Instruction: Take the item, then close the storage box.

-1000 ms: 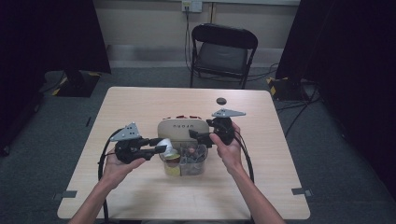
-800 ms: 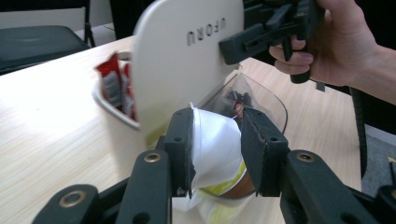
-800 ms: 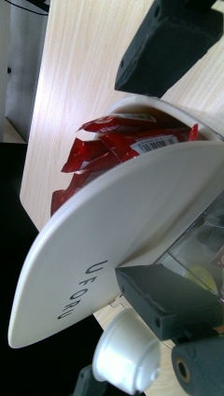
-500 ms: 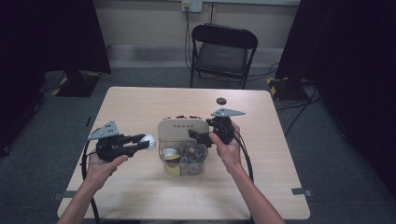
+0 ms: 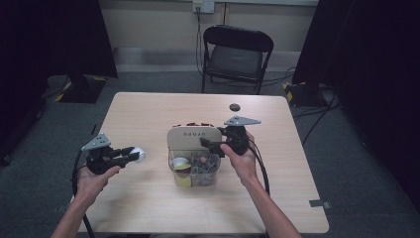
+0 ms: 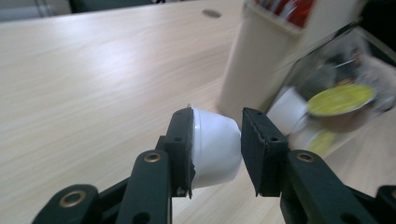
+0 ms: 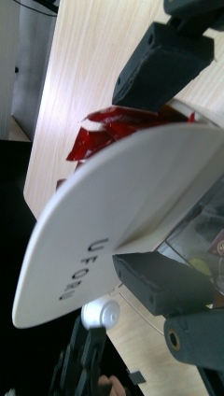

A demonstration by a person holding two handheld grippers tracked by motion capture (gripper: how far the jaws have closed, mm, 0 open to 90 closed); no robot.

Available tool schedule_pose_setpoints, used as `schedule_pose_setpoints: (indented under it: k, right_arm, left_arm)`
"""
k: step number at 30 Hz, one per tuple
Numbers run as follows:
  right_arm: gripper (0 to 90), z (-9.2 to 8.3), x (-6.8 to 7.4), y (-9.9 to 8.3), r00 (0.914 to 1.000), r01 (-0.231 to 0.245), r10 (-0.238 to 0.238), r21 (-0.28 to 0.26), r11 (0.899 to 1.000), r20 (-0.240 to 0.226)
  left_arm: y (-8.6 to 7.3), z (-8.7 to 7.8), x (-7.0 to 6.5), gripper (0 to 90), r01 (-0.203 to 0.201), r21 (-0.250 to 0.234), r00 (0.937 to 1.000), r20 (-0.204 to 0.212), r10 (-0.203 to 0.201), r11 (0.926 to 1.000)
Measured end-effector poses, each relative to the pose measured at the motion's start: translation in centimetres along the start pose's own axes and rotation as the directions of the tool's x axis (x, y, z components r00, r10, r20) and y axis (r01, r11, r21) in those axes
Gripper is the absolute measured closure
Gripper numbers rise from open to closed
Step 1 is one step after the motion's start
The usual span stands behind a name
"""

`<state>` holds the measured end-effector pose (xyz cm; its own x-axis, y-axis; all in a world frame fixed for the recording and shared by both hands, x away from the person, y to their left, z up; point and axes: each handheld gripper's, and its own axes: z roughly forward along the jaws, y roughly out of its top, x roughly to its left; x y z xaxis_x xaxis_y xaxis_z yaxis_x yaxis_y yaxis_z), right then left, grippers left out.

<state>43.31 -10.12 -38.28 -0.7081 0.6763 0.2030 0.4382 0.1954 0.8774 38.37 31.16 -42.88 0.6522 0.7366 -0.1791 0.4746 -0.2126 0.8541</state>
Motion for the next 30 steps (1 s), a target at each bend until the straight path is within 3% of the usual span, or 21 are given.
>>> schedule_pose_setpoints:
  k: [5,9,12,16,21,22,27,30]
  right_arm:
    - [19.8,-0.2,0.7,0.0,0.9998,0.014,-0.014,0.003,1.0,-0.016]
    - [19.6,-0.3,1.1,-0.2,0.9994,0.021,-0.021,0.011,1.0,-0.027]
    - [19.8,-0.3,1.4,-0.4,0.9991,0.024,-0.024,0.016,1.0,-0.035]
    - [20.1,-0.4,1.5,-0.6,0.999,0.024,-0.024,0.013,1.0,-0.038]
    - [20.1,-0.6,1.6,-0.7,0.9988,0.026,-0.026,0.01,1.0,-0.041]
    - [20.1,-0.7,1.7,-0.7,0.9988,0.026,-0.026,0.01,1.0,-0.042]
    - [20.1,-0.8,1.8,-0.8,0.9984,0.035,-0.034,0.011,0.999,-0.046]
    - [20.1,-1.0,1.8,-0.8,0.998,0.04,-0.039,0.012,0.999,-0.049]
  left_arm:
    - [-1.4,1.0,1.2,64.8,0.043,0.044,0.9988,-0.026,-0.042,0.9981]
    - [-2.1,2.1,1.3,64.7,0.026,0.101,0.9991,-0.036,-0.023,0.9946]
    - [-2.7,2.8,1.3,64.8,0.034,0.113,0.9989,-0.036,-0.03,0.993]
    - [-2.8,3.1,1.4,64.6,0.054,0.087,0.998,-0.037,-0.051,0.9948]
    - [-2.9,3.2,1.2,63.2,0.041,0.09,0.9988,-0.03,-0.038,0.9951]
    - [-2.8,3.1,1.2,61.6,0.046,0.088,0.9986,-0.03,-0.044,0.9951]
    - [-3.1,2.6,1.2,35.4,0.063,0.111,0.9976,-0.035,-0.059,0.9919]
    - [-3.3,2.2,1.2,26.4,0.068,0.127,0.9971,-0.041,-0.064,0.9895]
